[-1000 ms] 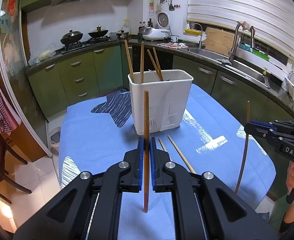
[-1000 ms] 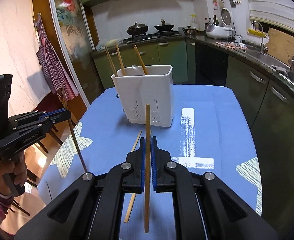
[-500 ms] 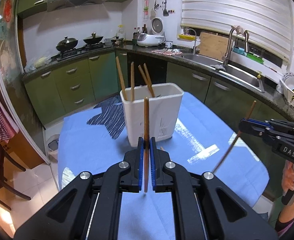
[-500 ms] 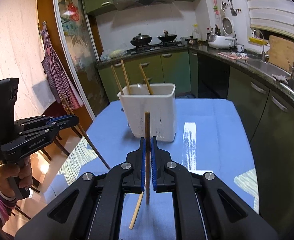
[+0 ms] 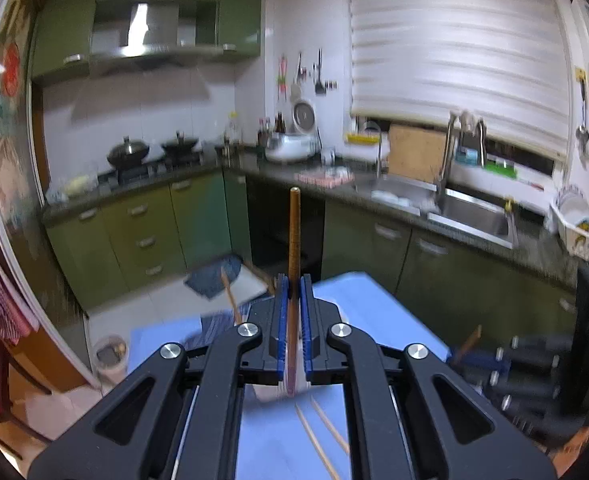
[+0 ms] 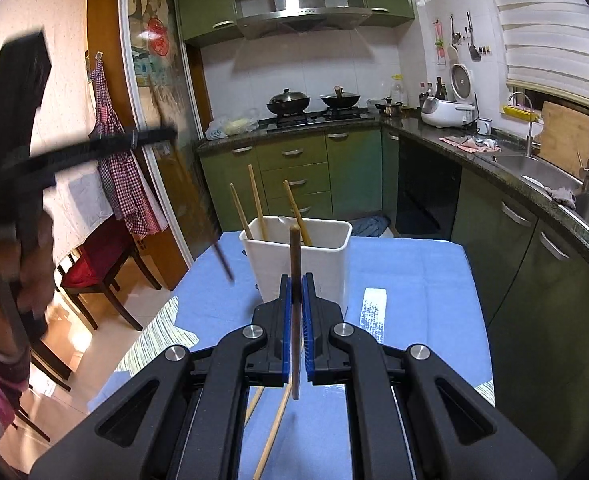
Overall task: Organize utensils
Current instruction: 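Carry both upright chopsticks over the white caddy with both tools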
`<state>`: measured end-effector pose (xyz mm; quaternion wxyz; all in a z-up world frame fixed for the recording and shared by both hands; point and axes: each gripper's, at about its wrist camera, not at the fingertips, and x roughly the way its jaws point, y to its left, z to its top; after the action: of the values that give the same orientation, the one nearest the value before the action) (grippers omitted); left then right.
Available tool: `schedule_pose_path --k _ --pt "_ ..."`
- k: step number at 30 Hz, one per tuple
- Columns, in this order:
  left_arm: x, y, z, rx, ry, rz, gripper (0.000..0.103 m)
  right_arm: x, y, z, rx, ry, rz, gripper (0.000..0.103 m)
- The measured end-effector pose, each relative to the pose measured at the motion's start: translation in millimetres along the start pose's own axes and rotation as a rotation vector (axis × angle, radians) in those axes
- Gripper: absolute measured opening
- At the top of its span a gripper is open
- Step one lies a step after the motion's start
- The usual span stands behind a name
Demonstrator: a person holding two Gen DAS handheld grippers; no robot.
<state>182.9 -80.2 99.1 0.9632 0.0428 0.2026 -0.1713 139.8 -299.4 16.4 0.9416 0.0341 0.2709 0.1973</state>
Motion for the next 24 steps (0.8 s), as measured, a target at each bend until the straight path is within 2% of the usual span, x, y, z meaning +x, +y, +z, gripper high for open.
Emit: schedule_pose_path --k 4,7,13,20,24 --pt "5.9 -2.8 22.0 0.004 -0.065 0.019 0.006 1.1 -7.0 -4.8 0.014 0.011 -0.01 0.006" --pt "20.5 -4.7 28.5 0.007 -0.082 0.049 0.006 1.2 -9.3 -7.0 0.018 0.017 -0.014 0.006" --pt "60.8 4.0 21.7 -0.019 -0.06 0.078 0.006 -3.0 -12.4 -7.8 0.016 0.012 -0.024 0.006" --pt "81.3 15.6 6.4 -0.035 -0.033 0.085 0.006 -7.9 -9.0 -3.5 0.006 0.005 -0.035 0.006" --pt "93.3 18.5 -5.0 -0.024 0.024 0.076 0.006 -8.5 -2.7 8.5 -0.004 -0.008 -0.024 0.006"
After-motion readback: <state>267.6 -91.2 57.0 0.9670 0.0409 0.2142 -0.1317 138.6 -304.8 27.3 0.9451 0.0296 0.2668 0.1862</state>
